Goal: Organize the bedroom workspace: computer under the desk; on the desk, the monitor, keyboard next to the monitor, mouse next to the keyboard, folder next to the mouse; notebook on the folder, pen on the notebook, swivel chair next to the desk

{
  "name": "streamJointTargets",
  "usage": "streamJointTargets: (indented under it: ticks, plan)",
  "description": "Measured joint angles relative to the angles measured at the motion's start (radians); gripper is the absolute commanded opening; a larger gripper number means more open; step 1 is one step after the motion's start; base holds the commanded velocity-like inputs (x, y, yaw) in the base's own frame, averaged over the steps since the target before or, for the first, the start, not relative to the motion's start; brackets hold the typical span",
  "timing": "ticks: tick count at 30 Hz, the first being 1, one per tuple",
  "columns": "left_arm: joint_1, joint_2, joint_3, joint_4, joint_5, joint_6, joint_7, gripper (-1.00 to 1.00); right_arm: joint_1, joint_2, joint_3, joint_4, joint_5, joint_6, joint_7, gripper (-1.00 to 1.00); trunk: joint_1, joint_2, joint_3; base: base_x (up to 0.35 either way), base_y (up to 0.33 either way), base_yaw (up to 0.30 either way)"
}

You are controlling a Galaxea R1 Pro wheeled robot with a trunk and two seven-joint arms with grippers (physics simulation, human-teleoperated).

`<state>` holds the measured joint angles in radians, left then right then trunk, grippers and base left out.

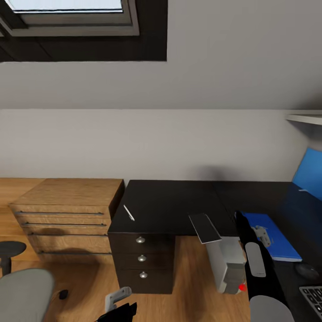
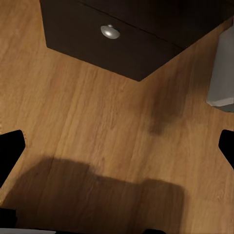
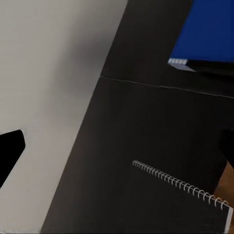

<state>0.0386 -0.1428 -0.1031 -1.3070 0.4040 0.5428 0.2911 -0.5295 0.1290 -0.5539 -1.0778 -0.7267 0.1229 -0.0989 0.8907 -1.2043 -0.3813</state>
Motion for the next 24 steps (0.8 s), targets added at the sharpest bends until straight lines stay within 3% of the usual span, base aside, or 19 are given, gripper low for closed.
streamJointTargets:
  ticks: [13, 24]
  plan:
    - [0.0, 0.001, 0.002, 0.0, 0.0, -0.005, 0.0, 1.0, 0.001, 0.003, 0.002, 0.003, 0.004, 0.0, 0.0, 1.0, 0.0, 0.0, 0.007, 0.0, 0.0, 0.257]
    - [0.0, 0.002, 0.001, 0.0, 0.0, -0.005, 0.0, 1.0, 0.001, 0.009, 0.004, 0.003, 0.006, 0.011, -0.001, 1.0, 0.0, 0.0, 0.008, 0.0, 0.0, 0.051]
